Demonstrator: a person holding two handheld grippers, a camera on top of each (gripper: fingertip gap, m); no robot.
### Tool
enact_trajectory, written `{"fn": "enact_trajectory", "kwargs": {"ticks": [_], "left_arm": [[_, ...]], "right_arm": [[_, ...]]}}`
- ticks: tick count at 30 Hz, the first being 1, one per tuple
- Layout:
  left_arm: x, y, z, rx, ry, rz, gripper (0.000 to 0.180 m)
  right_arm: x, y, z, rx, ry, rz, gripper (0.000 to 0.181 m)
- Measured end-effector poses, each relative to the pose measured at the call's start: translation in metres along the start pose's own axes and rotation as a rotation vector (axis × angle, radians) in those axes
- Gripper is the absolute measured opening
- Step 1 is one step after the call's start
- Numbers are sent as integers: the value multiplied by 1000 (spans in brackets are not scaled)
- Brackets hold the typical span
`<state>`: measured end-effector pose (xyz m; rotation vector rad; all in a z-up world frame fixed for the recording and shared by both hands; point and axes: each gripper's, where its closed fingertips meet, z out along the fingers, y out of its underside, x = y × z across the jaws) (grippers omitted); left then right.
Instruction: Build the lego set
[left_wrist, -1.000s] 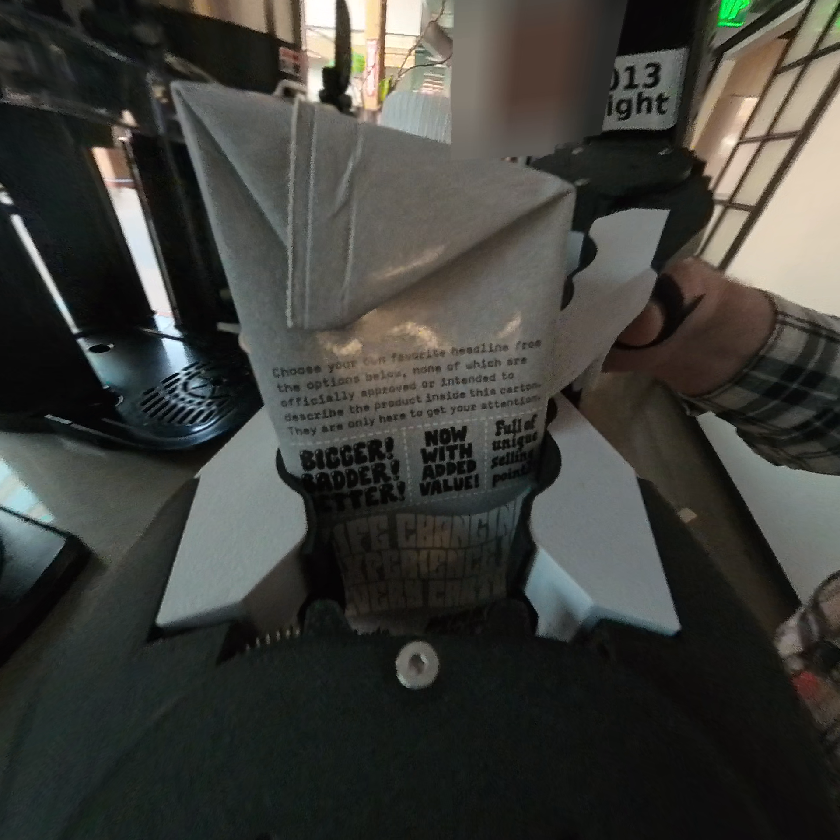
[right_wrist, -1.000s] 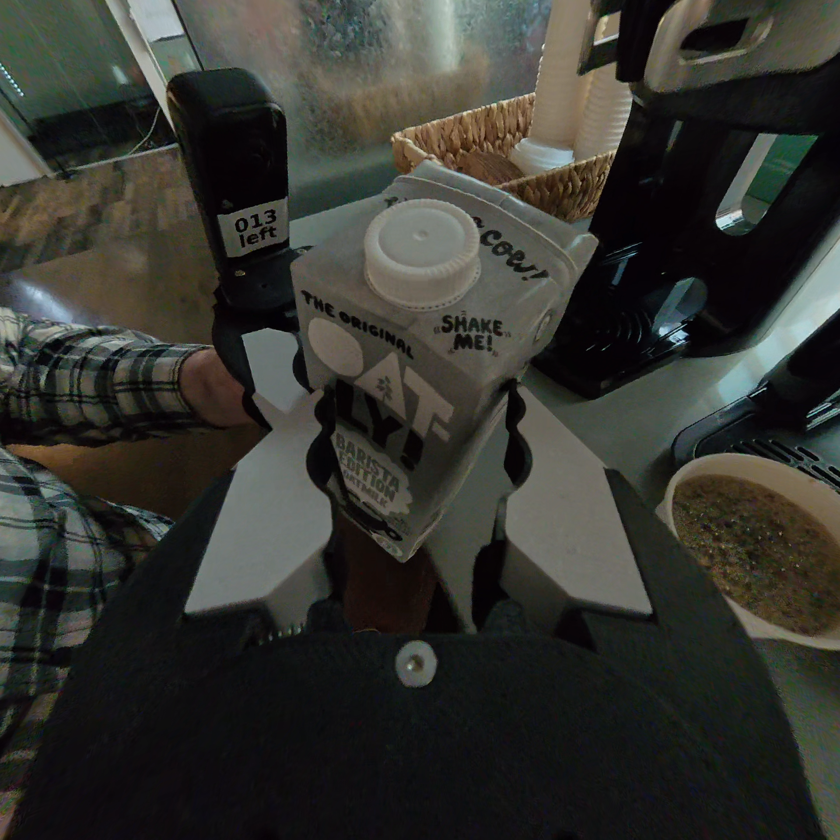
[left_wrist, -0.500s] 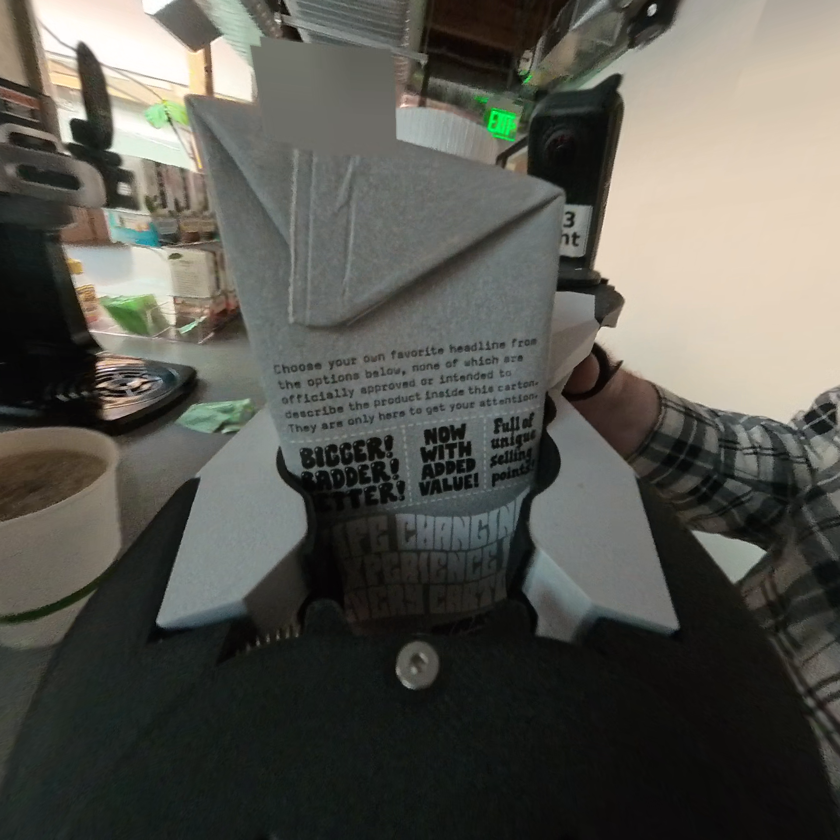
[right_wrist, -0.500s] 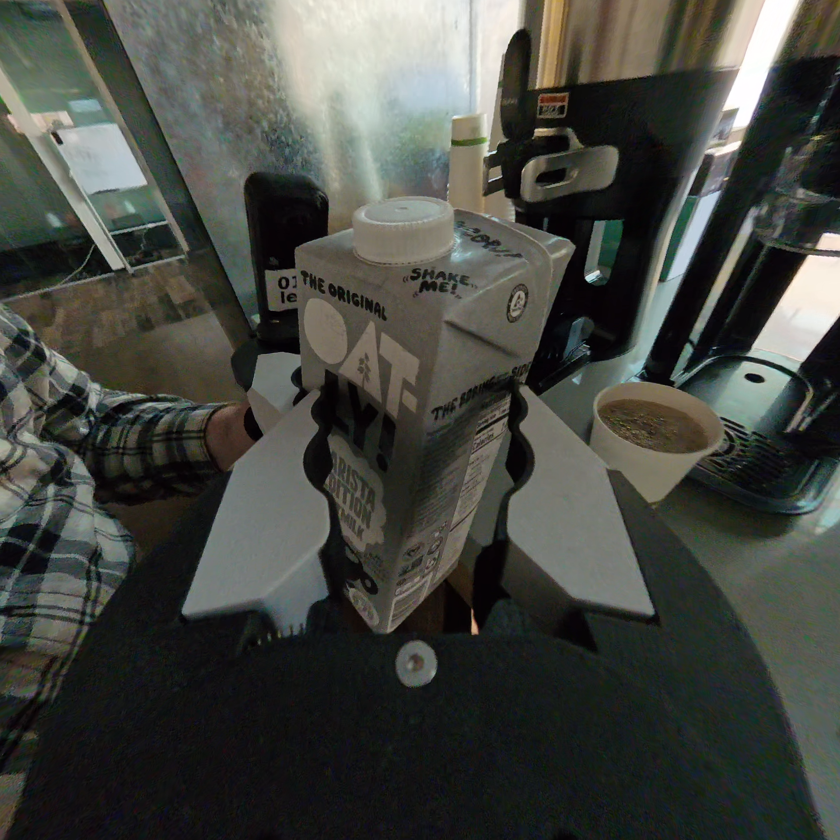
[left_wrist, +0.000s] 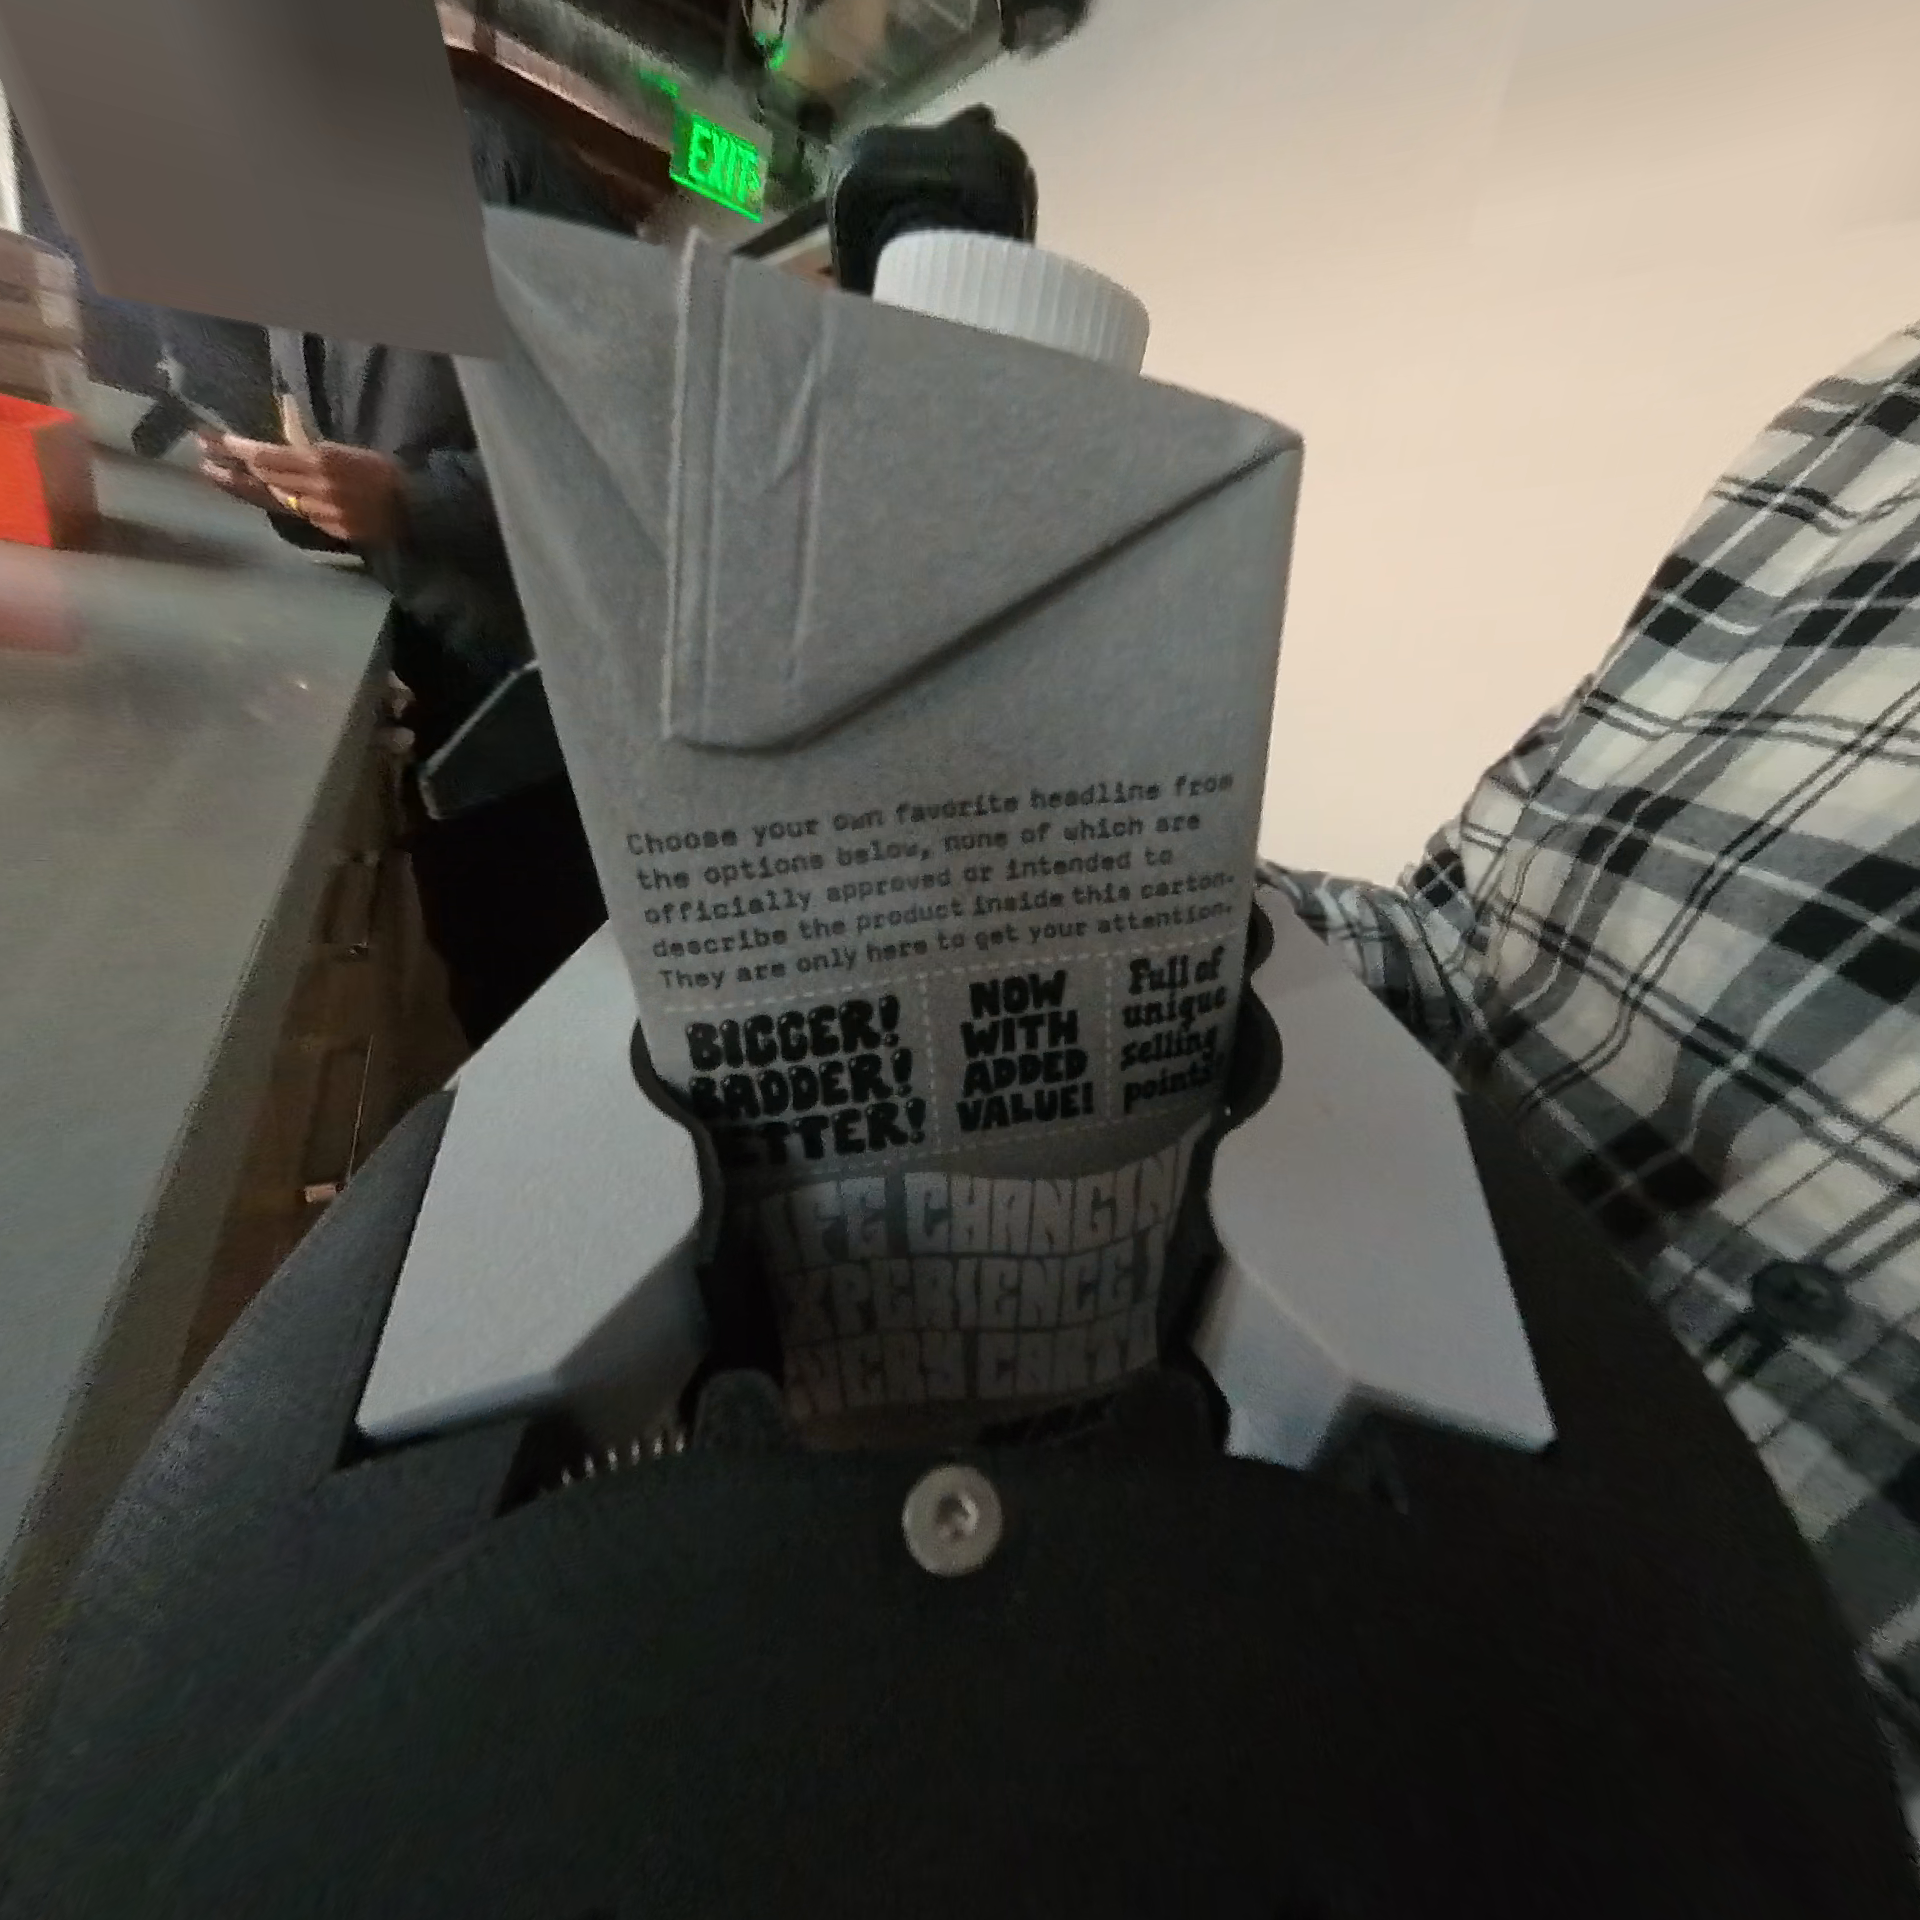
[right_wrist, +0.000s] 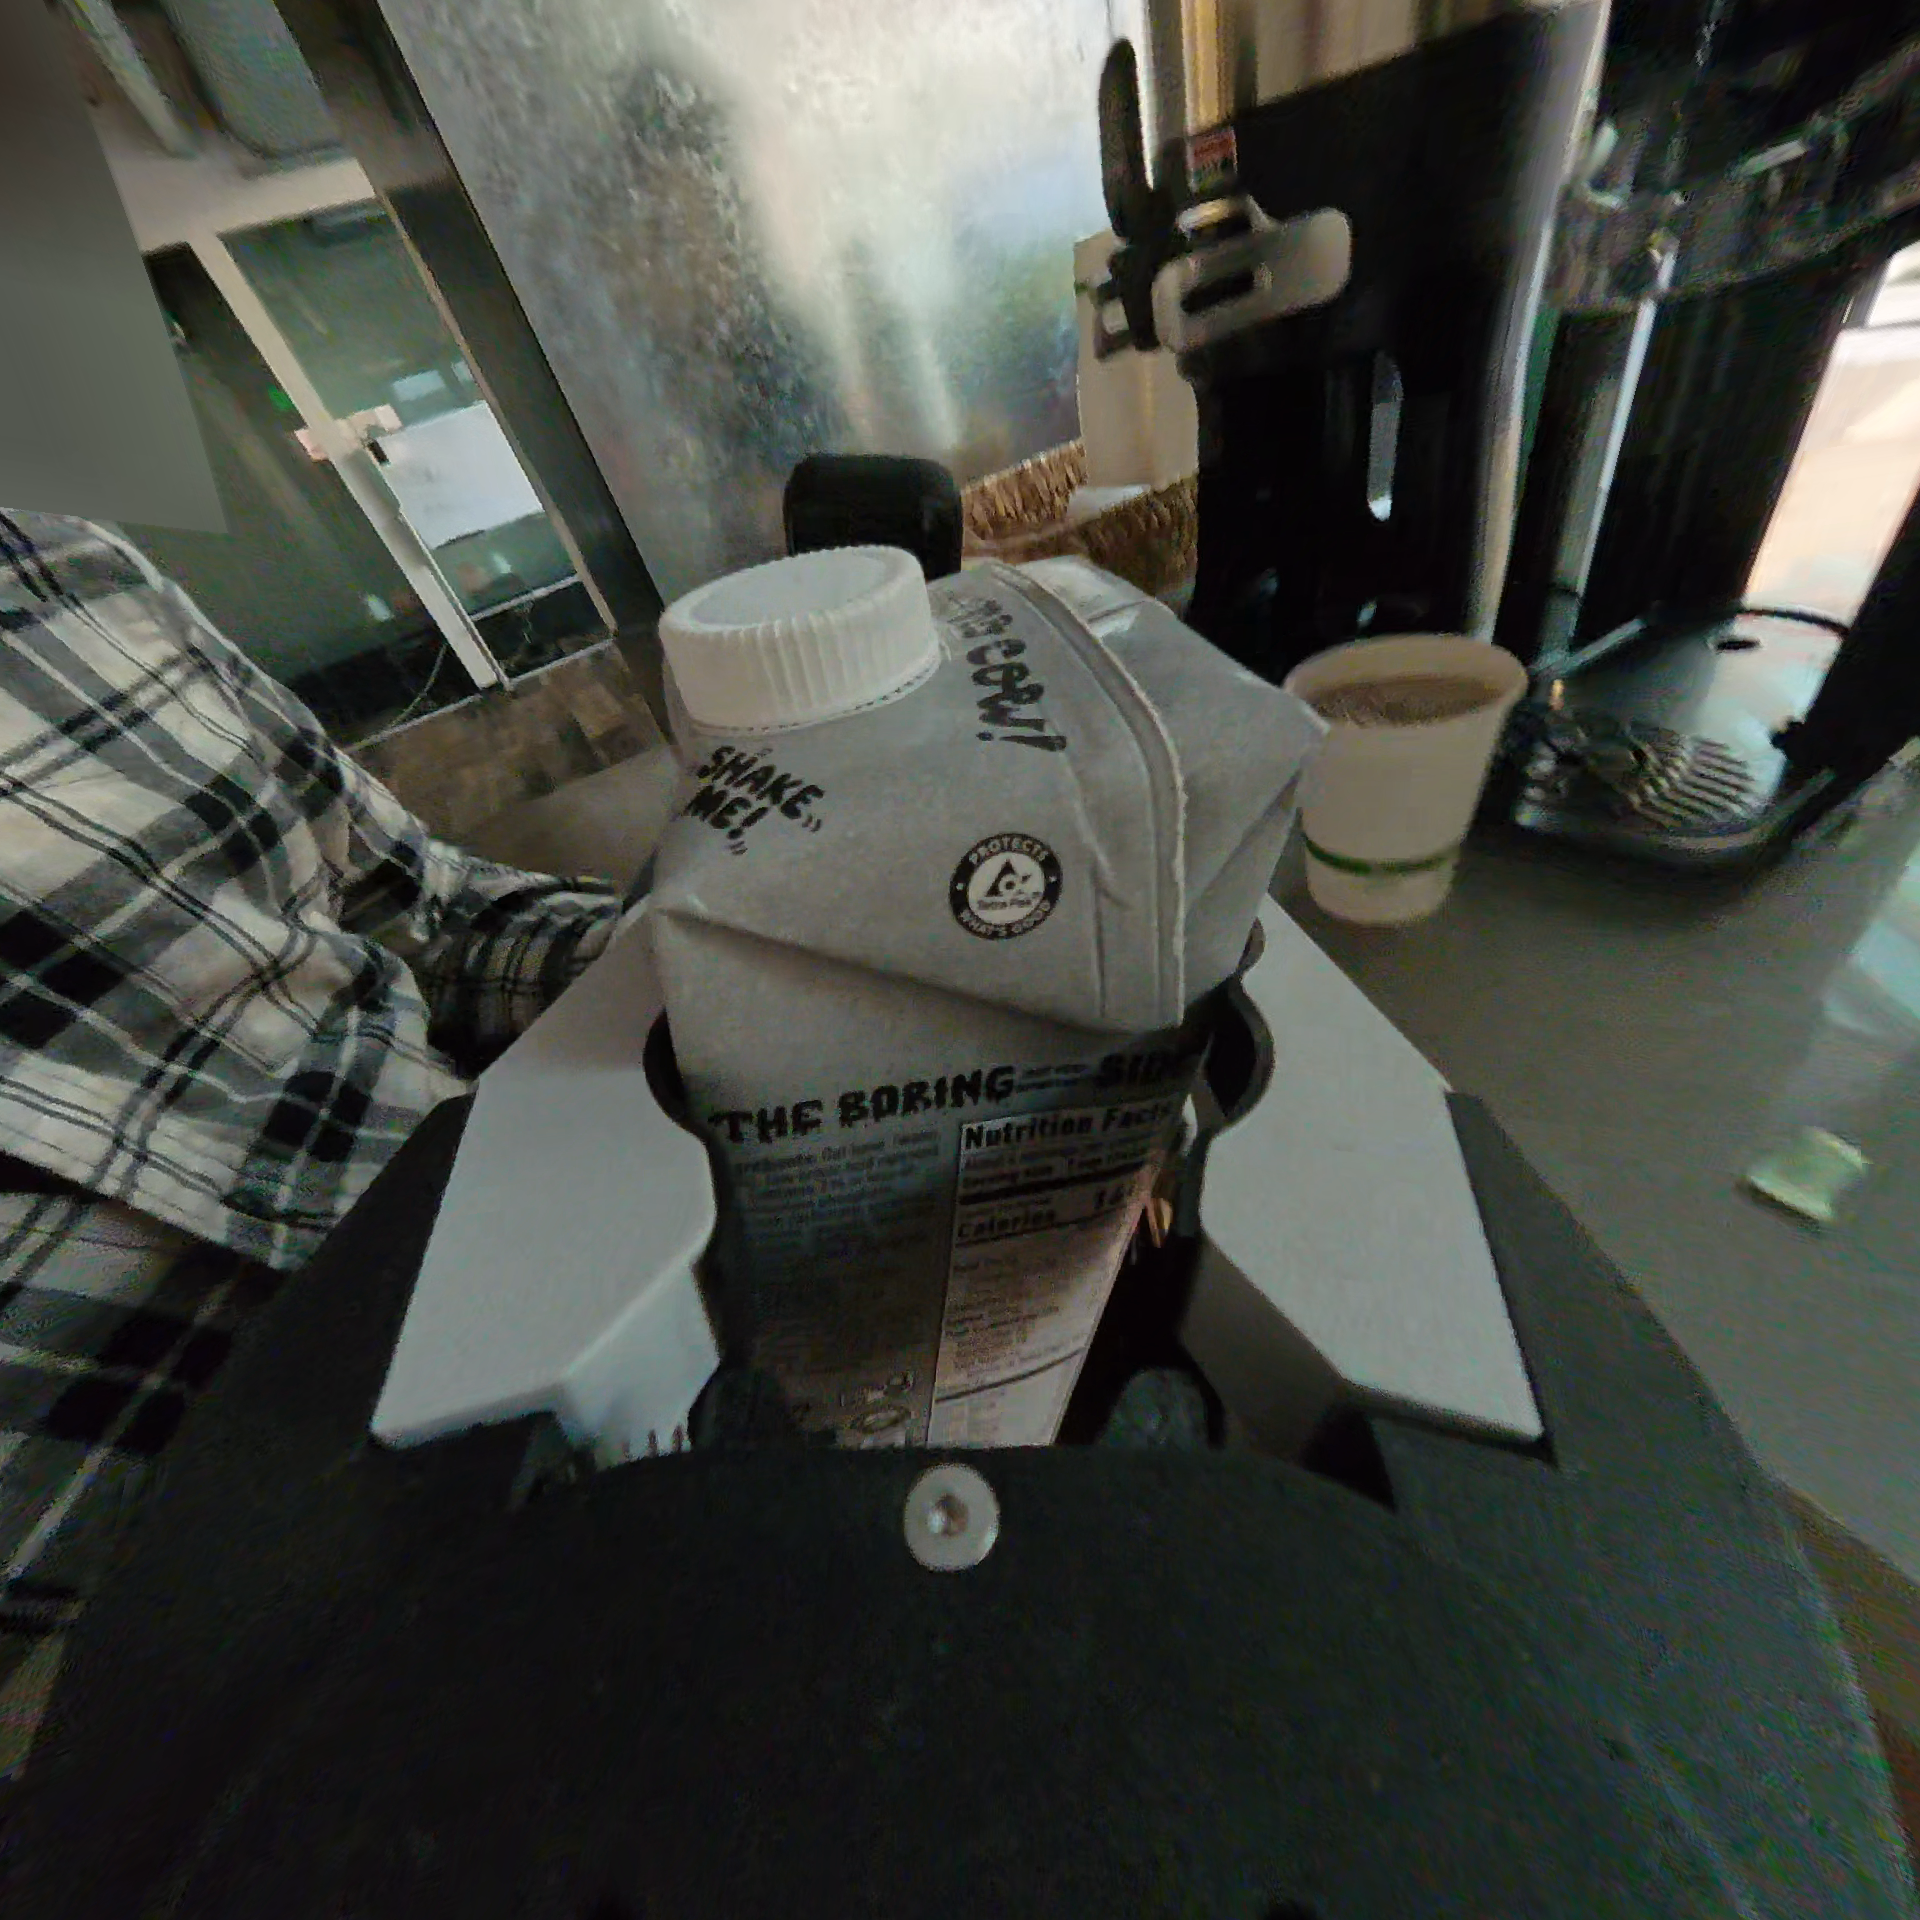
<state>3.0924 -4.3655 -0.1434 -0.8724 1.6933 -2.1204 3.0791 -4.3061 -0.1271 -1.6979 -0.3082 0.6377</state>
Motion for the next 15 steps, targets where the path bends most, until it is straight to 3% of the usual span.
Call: {"fn": "enact_trajectory", "kwargs": {"ticks": [15], "left_arm": [[-59,102,133,-153,2,-127,102]], "right_arm": [[63,91,-132,-70,-107,163,97]]}}
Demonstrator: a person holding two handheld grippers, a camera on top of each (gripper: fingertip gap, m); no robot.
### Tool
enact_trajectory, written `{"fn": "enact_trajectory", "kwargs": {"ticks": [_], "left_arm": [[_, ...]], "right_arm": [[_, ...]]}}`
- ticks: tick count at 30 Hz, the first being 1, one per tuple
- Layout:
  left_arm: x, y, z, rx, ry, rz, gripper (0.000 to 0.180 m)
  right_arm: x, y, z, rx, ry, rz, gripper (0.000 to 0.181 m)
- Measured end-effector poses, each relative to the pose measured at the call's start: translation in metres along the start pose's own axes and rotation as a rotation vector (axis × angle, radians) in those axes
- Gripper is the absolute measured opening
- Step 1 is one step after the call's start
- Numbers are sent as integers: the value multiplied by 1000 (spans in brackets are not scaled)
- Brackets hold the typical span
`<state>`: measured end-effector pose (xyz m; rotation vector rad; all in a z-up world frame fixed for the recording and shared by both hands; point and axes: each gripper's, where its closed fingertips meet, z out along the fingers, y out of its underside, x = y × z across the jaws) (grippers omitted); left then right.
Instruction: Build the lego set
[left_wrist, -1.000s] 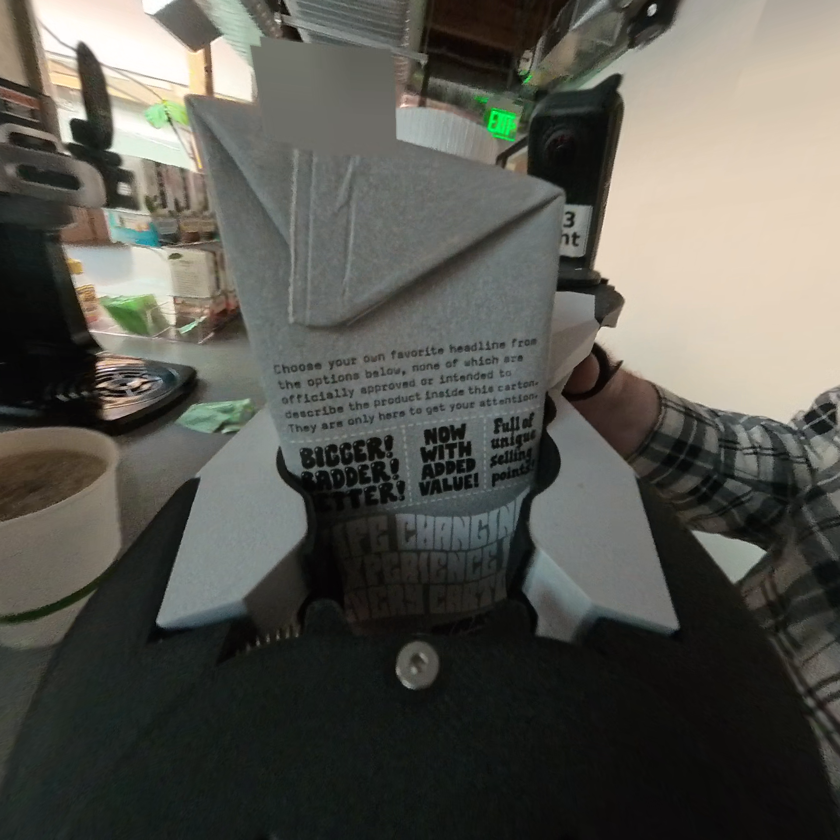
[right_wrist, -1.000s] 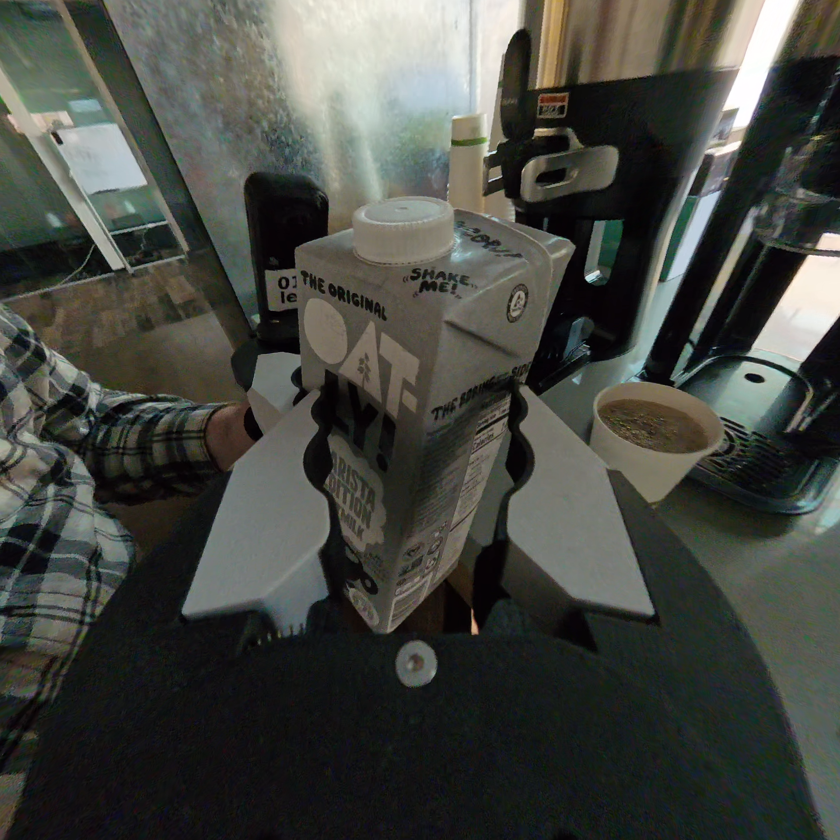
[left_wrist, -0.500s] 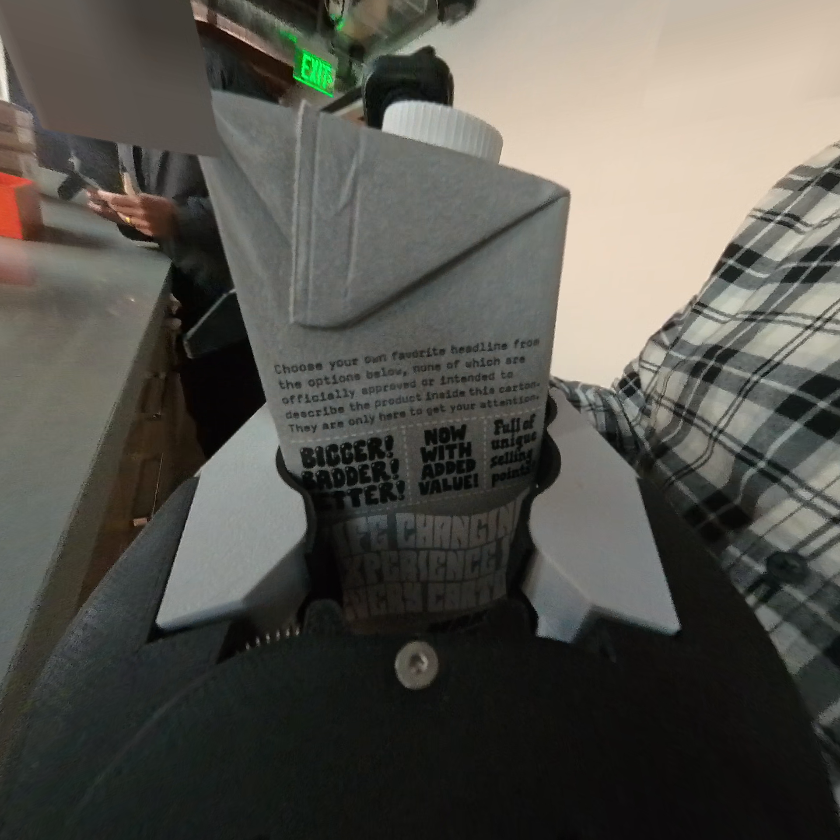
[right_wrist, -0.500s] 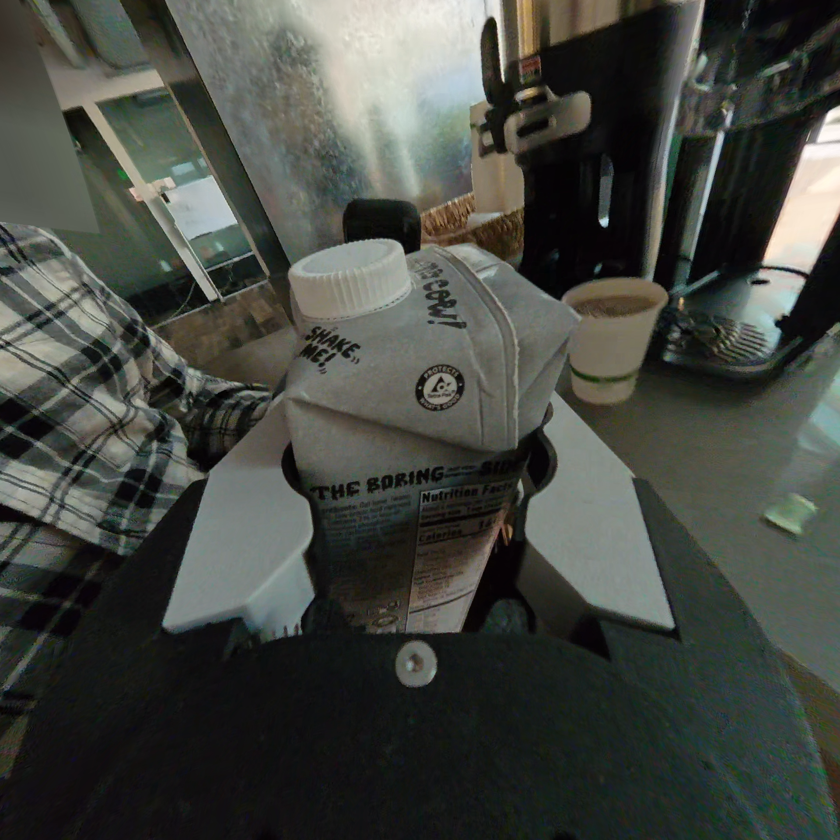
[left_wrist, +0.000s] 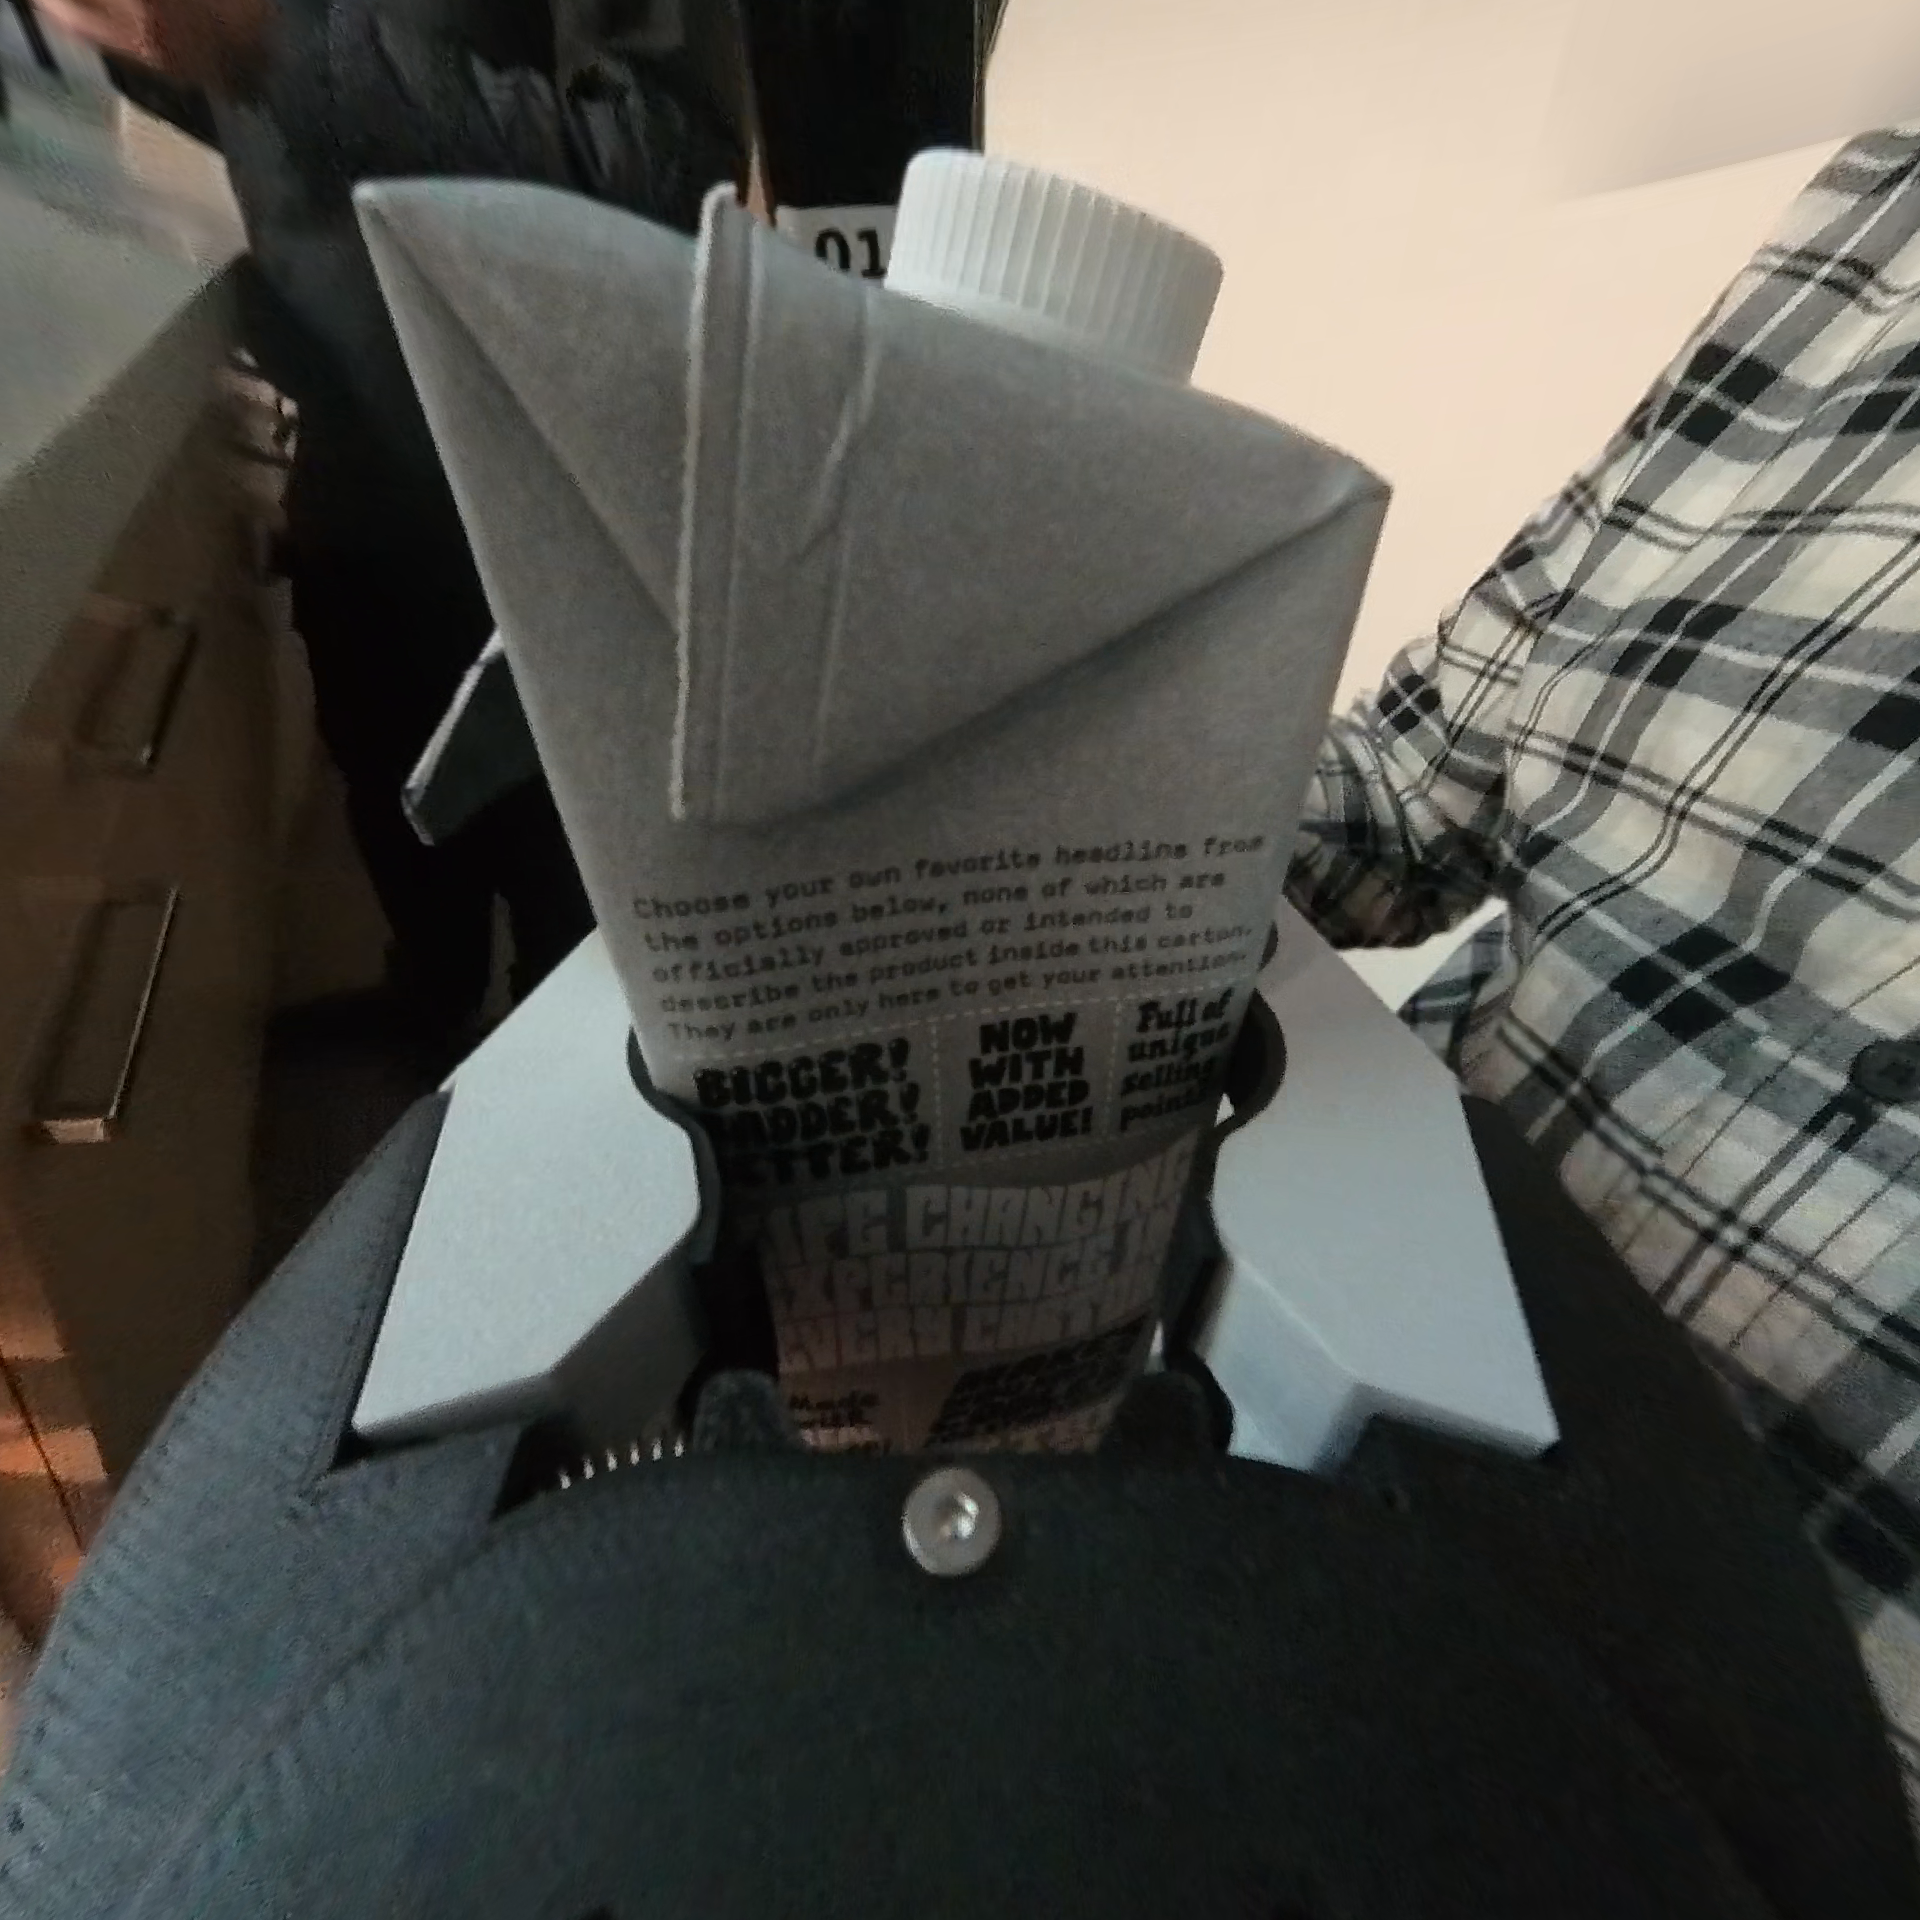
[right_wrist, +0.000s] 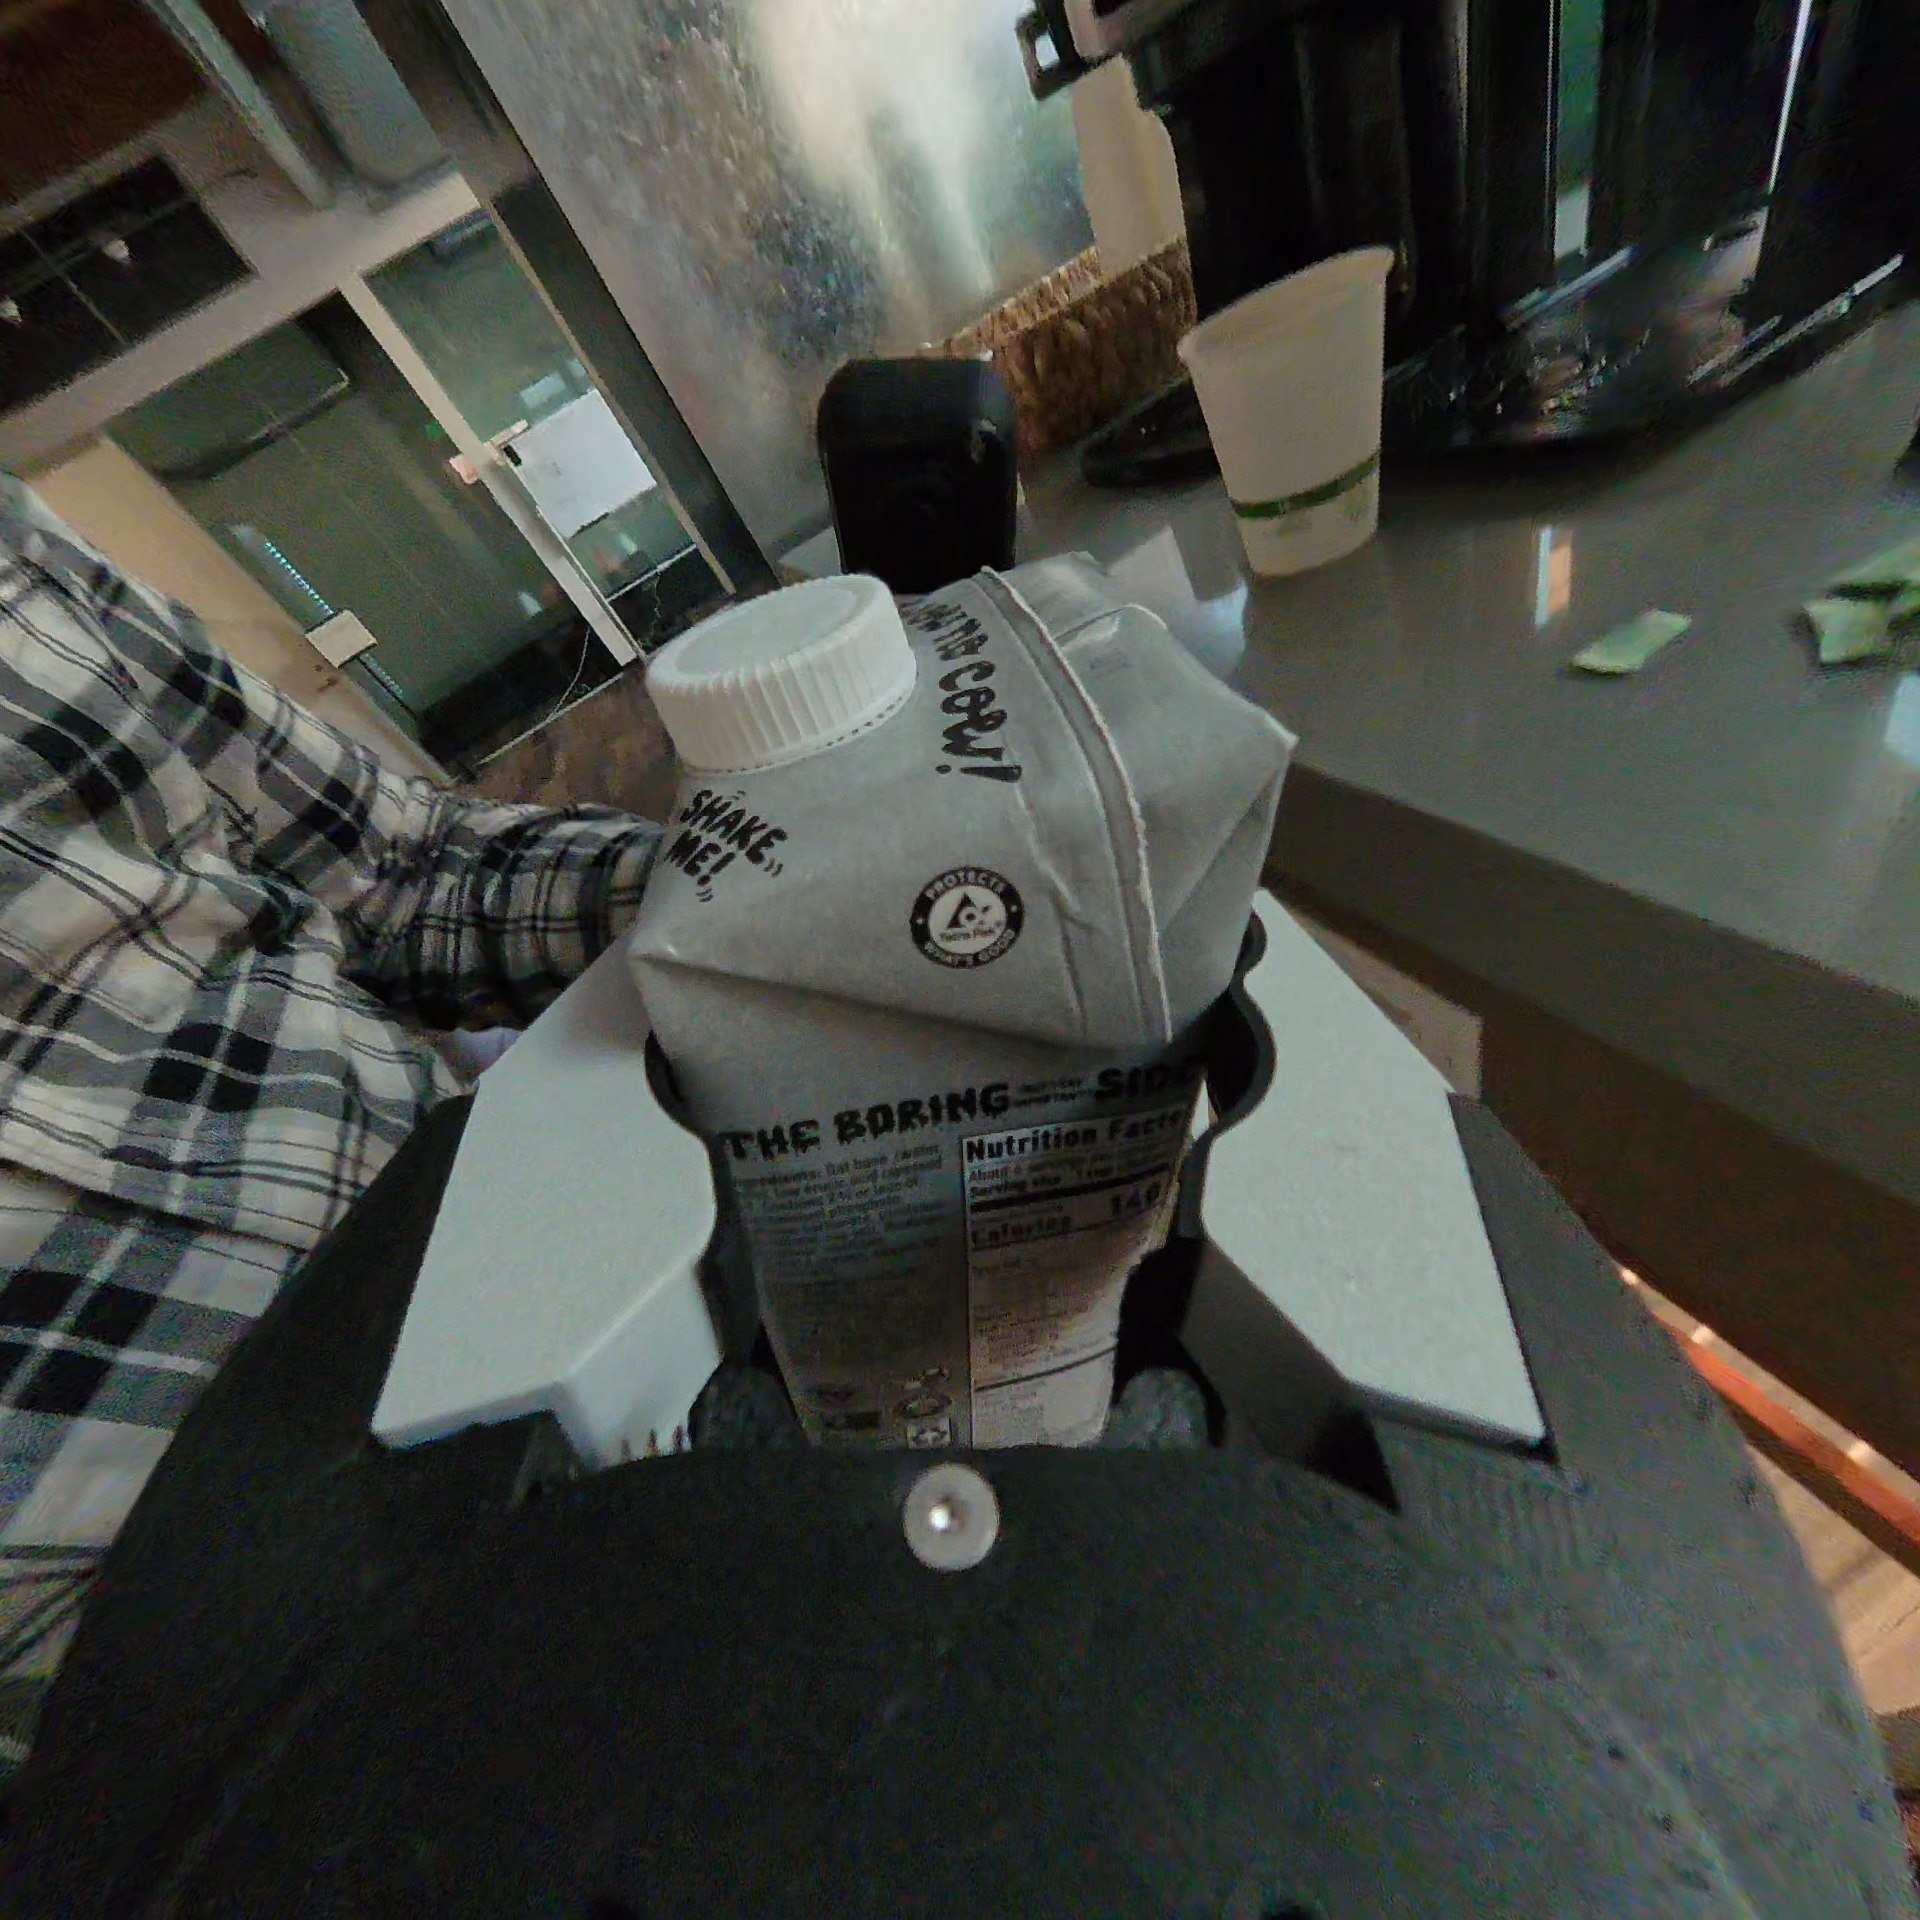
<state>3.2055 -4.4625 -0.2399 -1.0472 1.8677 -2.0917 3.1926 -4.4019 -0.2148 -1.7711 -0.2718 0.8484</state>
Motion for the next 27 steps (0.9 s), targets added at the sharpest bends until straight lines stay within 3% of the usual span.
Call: {"fn": "enact_trajectory", "kwargs": {"ticks": [7,27], "left_arm": [[-28,23,30,20,-30,-129,105],[-95,131,6,-67,-228,-358,94]], "right_arm": [[28,27,-25,156,-17,86,94],[95,139,-21,212,10,234,91]]}}
